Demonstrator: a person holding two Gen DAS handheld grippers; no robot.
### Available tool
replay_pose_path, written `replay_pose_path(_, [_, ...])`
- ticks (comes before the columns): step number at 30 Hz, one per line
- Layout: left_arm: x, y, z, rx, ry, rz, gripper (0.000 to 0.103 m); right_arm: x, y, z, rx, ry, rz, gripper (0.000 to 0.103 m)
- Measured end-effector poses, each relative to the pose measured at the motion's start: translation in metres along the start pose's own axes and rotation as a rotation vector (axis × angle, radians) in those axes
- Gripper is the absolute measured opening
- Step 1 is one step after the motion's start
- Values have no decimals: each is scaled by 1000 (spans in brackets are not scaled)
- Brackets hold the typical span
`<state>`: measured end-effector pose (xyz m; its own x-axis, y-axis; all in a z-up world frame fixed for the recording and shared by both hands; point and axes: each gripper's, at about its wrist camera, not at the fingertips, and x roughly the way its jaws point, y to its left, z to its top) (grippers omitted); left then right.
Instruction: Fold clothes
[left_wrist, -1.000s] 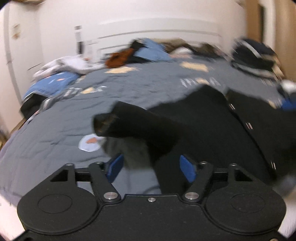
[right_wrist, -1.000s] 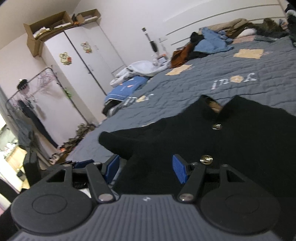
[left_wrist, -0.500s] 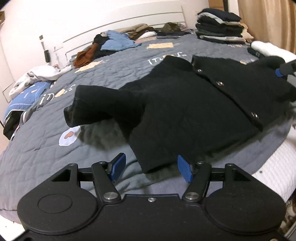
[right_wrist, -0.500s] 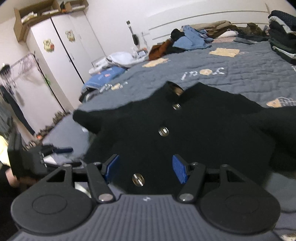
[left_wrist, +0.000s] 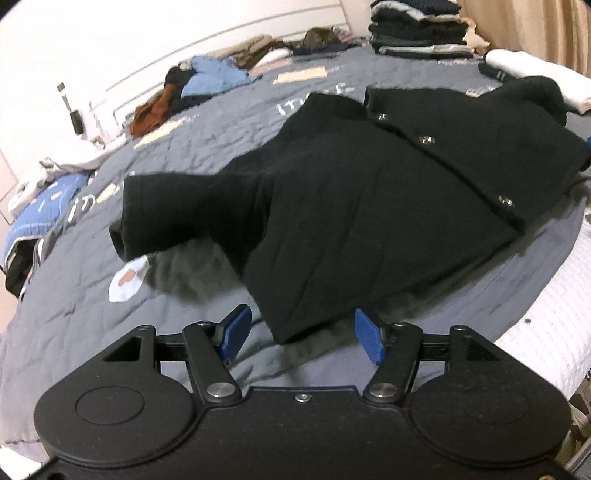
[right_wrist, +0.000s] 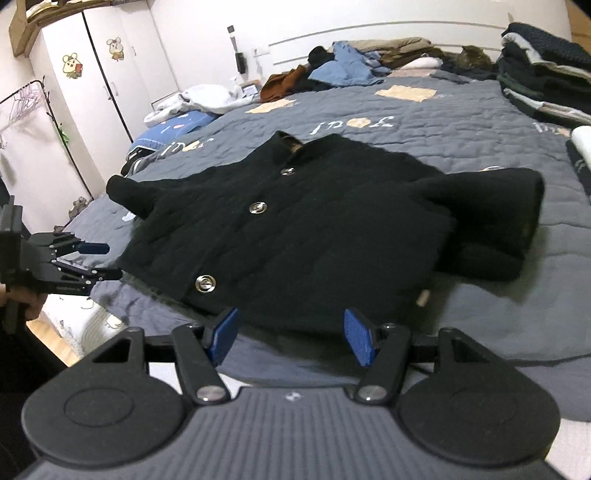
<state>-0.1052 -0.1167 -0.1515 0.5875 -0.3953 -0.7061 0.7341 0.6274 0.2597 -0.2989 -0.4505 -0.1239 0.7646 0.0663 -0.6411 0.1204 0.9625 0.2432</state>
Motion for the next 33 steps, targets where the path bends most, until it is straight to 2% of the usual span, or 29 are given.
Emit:
replay_pose_path(7, [5, -1, -1, 21, 9, 11, 62, -2, -11, -12, -78, 15, -154, 63])
replay_pose_path(12, [11, -9, -2, 53, 27, 5, 62, 13, -6, -11, -151, 8, -196, 63])
replay_pose_path(15, [15, -12, -3, 78, 30, 27, 62, 23, -9, -10, -145, 26, -194, 63])
replay_pose_path(19, [16, -3, 1, 16, 7, 37, 61, 34, -15, -9, -107, 45, -218, 62])
replay_pose_path(20, [17, -2, 2, 6, 4, 29, 55, 36, -17, -9, -95, 48, -217, 58])
replay_pose_path(21, [17, -1, 3, -2, 1, 19, 38, 37, -18, -9, -80, 48, -210, 57])
replay_pose_path(22, [17, -1, 4, -8, 0, 14, 29, 37, -19, -9, -65, 46, -202, 51])
replay_pose_path(23, [17, 0, 5, -14, -2, 8, 24, 36, -19, -8, -52, 37, -195, 36])
replay_pose_path(24, [15, 1, 5, -20, -13, 6, 17, 35, -19, -8, -39, 28, -188, 33])
replay_pose_path(26, [8, 8, 7, -70, -42, -8, 14, 31, -19, -7, -8, -1, -181, 21])
replay_pose_path(30, [-8, 26, 12, -203, -130, -56, 11, 15, -28, -3, 122, -90, -122, 17])
replay_pose_path(33, [-1, 22, 14, -187, -109, -28, 12, 9, -32, -1, 180, -126, -91, 17])
